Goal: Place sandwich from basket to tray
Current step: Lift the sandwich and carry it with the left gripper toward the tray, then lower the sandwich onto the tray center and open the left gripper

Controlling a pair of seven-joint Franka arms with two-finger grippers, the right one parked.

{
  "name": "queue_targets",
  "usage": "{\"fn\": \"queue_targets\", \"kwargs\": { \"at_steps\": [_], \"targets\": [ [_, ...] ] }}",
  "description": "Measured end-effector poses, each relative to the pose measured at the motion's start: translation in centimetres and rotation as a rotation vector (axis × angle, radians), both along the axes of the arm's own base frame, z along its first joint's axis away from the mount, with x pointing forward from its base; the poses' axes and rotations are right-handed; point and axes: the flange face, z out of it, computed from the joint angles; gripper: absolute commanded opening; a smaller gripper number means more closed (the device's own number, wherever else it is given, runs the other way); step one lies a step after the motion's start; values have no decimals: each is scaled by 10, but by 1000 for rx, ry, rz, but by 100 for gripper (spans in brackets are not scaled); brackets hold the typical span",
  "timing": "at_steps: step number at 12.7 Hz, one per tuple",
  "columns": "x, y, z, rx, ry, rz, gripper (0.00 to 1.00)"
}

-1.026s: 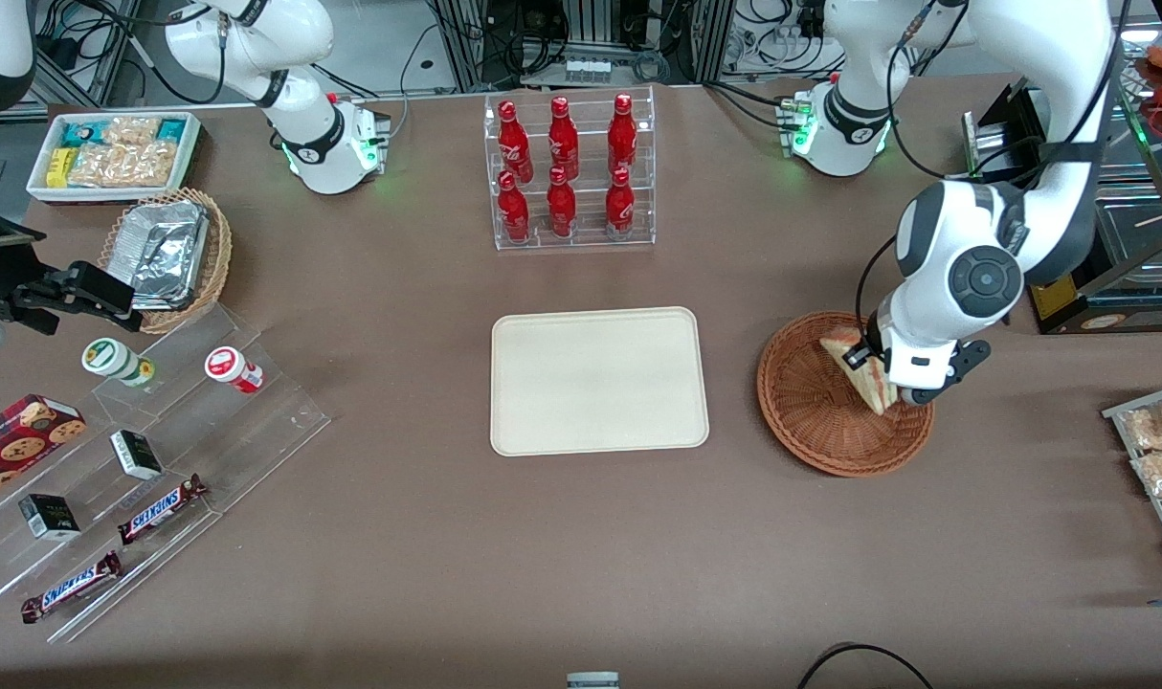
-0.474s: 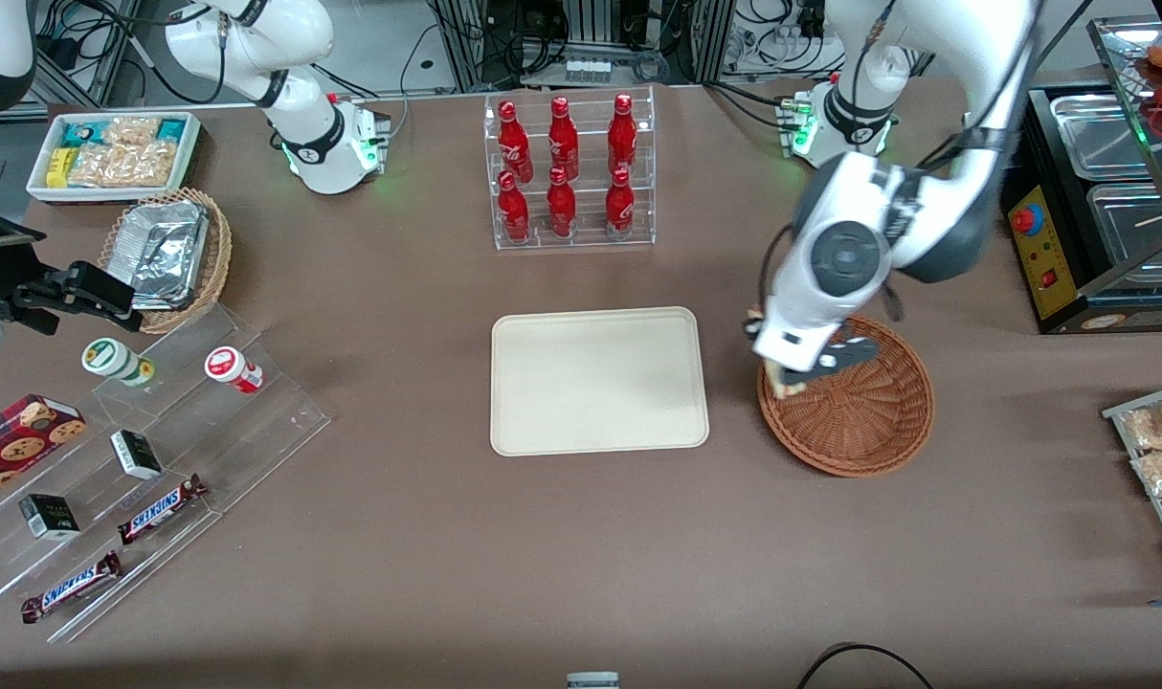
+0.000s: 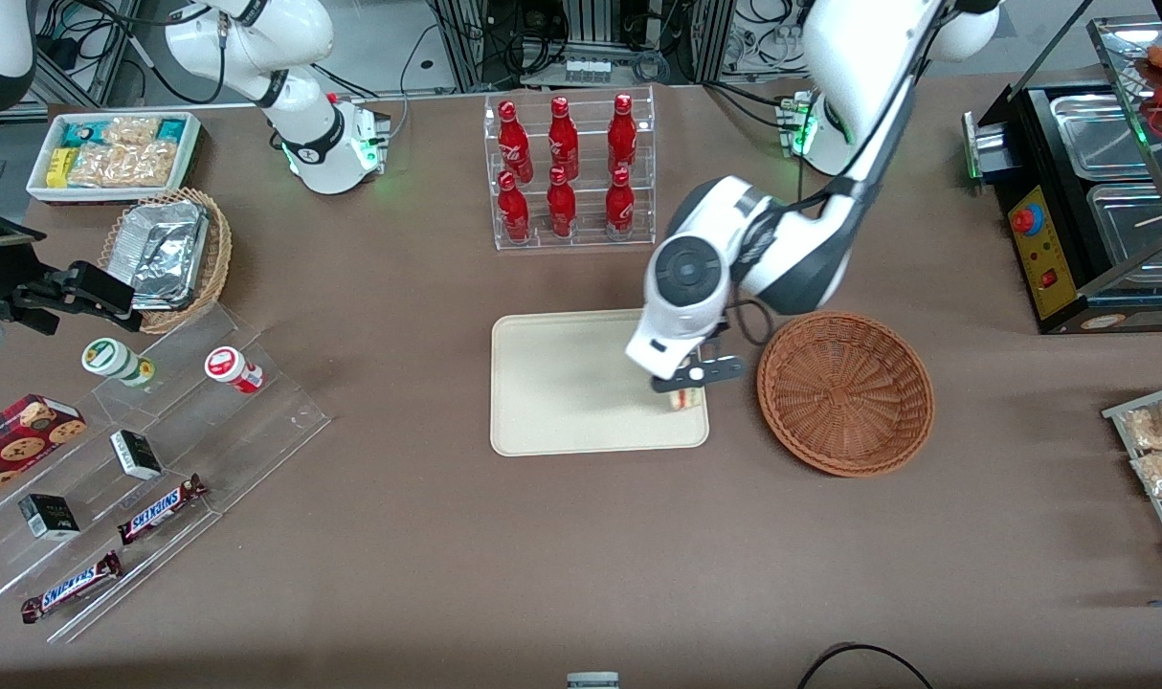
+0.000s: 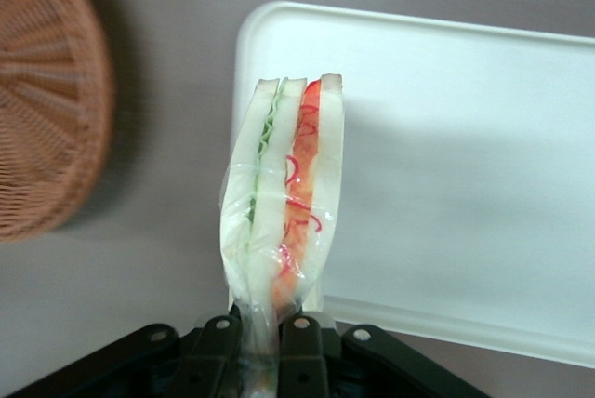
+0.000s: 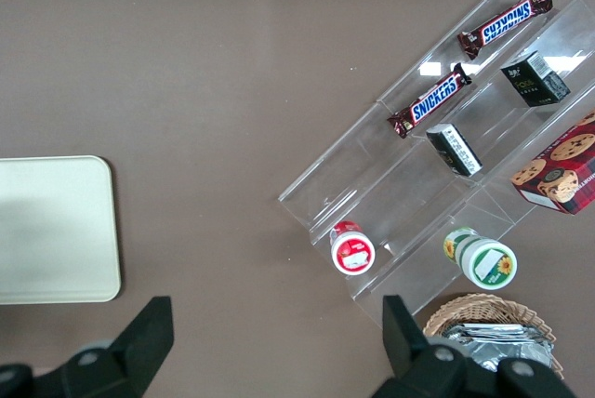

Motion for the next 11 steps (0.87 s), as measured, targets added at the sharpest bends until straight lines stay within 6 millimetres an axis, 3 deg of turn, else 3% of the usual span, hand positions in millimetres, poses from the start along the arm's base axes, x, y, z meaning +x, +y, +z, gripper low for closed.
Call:
{"fn": "queue_targets", "kwargs": {
  "at_steps": [3, 5, 9, 10, 11],
  "targets": [
    [-13, -58, -26, -5, -21, 44, 4],
    [-21, -87, -44, -31, -53, 67, 4],
    [-22, -107, -73, -10, -97, 85, 8],
    [-20, -107, -78, -1, -108, 86, 25],
    [-19, -107, -82, 3, -112, 86, 59]
  ]
}}
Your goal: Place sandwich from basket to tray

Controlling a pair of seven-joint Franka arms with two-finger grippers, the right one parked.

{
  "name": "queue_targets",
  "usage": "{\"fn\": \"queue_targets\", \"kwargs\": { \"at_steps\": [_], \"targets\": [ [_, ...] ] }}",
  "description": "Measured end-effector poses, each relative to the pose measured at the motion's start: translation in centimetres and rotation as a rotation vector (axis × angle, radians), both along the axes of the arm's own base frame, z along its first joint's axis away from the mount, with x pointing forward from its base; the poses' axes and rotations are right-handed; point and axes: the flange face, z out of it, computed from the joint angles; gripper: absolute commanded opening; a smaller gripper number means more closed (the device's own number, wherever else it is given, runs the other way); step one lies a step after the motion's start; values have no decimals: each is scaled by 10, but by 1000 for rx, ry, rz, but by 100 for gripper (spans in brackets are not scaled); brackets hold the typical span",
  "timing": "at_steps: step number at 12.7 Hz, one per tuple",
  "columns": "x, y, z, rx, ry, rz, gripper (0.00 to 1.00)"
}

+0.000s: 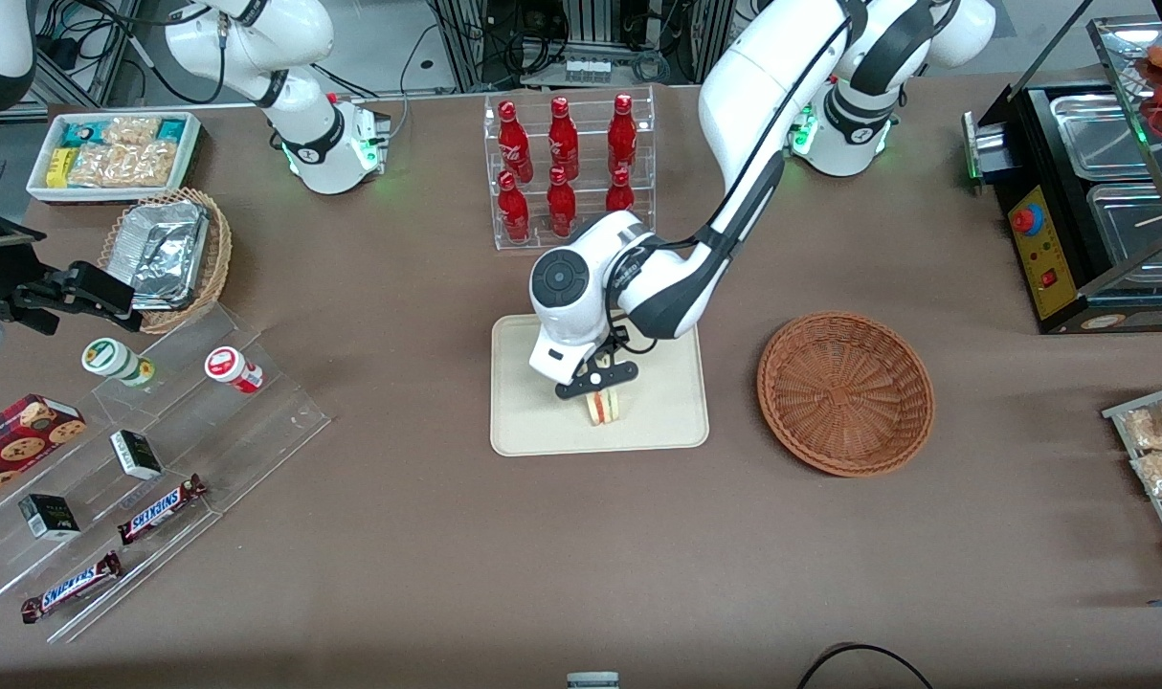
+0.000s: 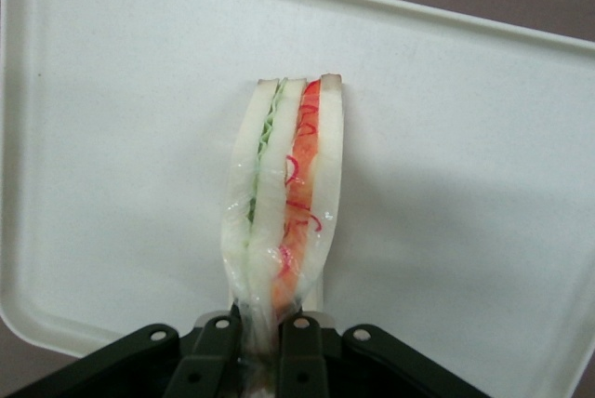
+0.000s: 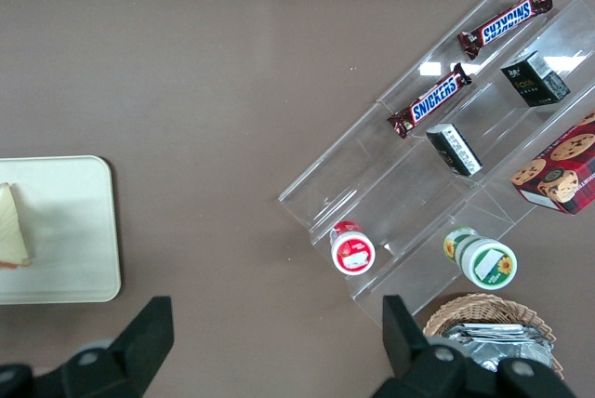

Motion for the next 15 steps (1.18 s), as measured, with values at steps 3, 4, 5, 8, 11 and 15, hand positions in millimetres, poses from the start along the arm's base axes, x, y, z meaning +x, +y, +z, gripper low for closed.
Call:
{"fn": "queue_targets", "kwargs": {
  "at_steps": [3, 4, 5, 8, 11, 15],
  "targets": [
    [1, 0, -2, -1, -3, 2, 100],
    [2, -1, 0, -4, -6, 3, 100],
    [4, -2, 5, -11, -13, 4, 100],
    [7, -2, 46, -16, -27, 8, 100],
    [6, 10, 107, -5, -32, -24, 100],
    [19, 63, 158, 65, 25, -53, 100]
  ]
}}
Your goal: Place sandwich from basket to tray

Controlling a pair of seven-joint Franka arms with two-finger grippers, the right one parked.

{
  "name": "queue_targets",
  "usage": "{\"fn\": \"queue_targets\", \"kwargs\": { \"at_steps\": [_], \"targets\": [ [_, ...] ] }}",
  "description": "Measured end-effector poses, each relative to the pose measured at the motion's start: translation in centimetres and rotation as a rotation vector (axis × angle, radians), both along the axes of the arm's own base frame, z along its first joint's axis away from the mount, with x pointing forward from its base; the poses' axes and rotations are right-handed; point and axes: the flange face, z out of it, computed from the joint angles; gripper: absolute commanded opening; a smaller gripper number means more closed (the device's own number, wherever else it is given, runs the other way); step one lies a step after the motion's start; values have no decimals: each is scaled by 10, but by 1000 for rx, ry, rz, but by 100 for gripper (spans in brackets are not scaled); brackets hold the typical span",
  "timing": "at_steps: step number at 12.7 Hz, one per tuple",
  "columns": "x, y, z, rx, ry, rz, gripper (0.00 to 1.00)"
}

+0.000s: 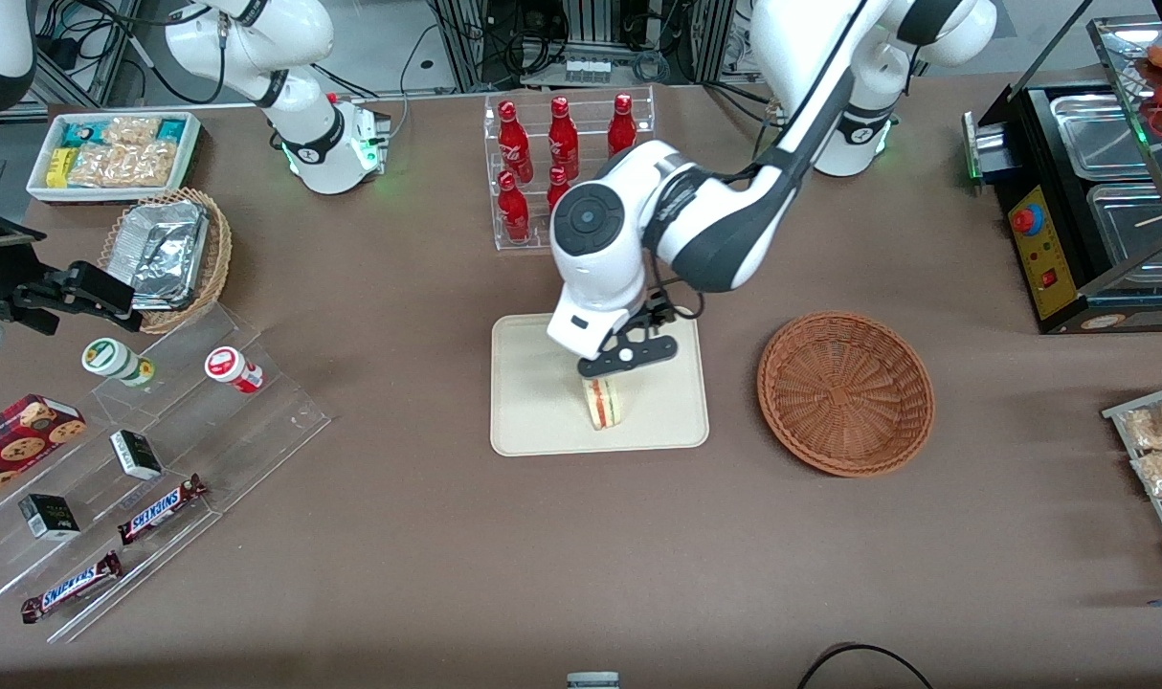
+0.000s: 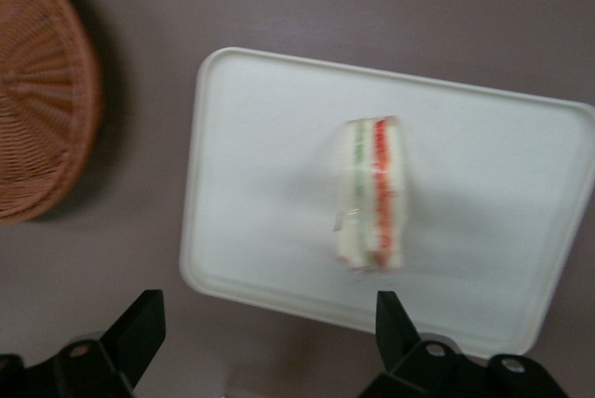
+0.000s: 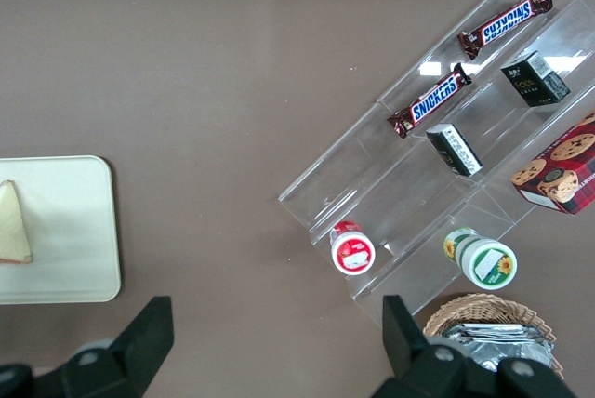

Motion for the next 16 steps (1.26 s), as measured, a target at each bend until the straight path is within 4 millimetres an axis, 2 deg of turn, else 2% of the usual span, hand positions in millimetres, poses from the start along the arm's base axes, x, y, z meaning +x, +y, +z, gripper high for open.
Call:
{"fn": "queue_targets", "kwargs": {
  "at_steps": [3, 6, 10, 14, 16],
  "targets": [
    [21, 46, 5, 30, 40, -18, 100],
    [35, 107, 11, 27, 89, -95, 100],
    [35, 187, 45, 6, 119, -170, 100],
    [26, 269, 82, -16, 213, -232, 100],
    [19, 303, 105, -36, 255, -265, 100]
  ]
}}
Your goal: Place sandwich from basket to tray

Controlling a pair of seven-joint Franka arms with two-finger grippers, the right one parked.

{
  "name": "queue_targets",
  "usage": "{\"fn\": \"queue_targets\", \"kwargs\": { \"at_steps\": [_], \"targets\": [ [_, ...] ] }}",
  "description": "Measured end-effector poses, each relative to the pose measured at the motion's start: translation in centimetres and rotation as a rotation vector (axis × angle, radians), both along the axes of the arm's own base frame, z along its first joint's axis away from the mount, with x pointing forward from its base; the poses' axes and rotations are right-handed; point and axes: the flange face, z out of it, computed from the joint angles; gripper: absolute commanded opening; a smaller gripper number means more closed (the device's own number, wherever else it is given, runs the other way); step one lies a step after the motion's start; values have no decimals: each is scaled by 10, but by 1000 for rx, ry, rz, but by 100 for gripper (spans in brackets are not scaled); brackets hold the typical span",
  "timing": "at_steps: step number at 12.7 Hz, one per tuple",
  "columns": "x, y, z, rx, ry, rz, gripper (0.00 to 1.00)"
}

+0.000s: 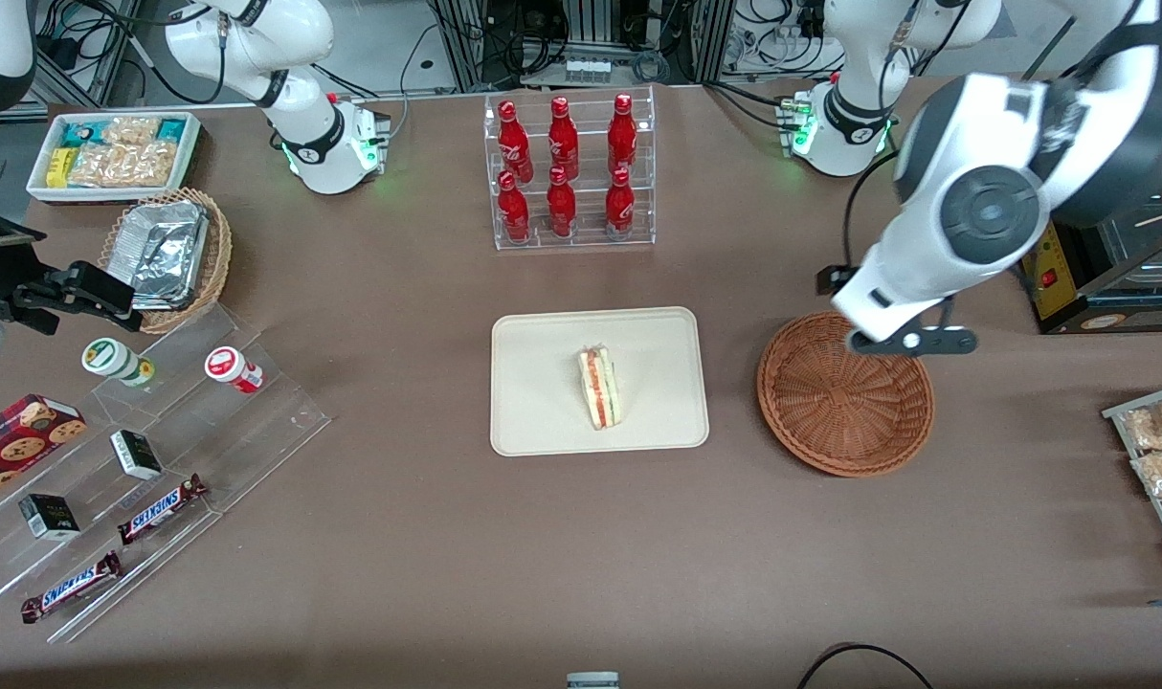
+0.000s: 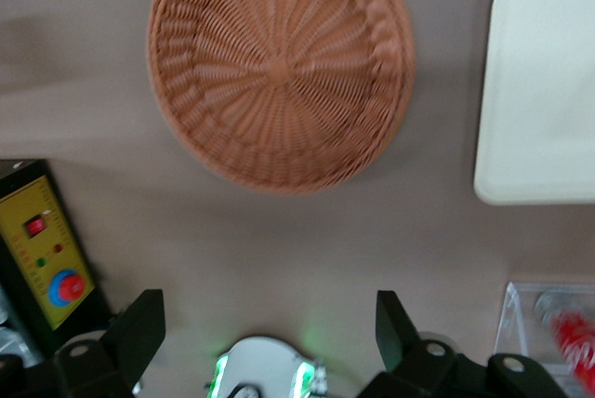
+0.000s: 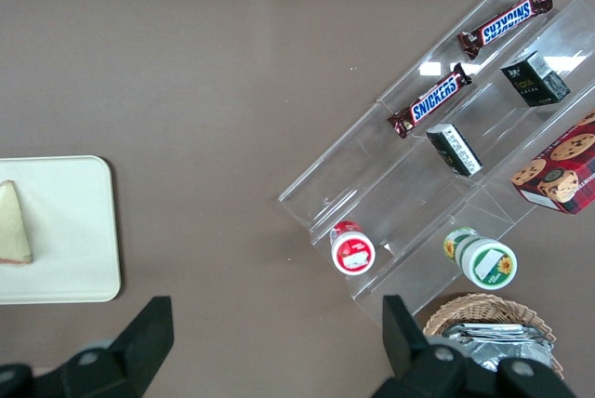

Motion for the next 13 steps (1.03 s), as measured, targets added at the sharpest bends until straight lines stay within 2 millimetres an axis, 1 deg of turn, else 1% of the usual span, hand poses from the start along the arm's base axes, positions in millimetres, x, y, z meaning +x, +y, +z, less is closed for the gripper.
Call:
{"fn": "queue_targets", "kwargs": {
  "at_steps": [2, 4, 8, 10, 11, 13],
  "targets": [
    [-11, 27, 22, -9, 36, -20, 100],
    [-16, 56, 43, -21, 53, -19, 100],
    [-9, 114, 83, -45, 6, 52, 100],
    [-5, 137, 104, -73, -38, 95, 100],
    [-4, 147, 110, -102, -51, 120, 100],
    [-4, 169, 114, -150, -57, 151, 100]
  ]
}}
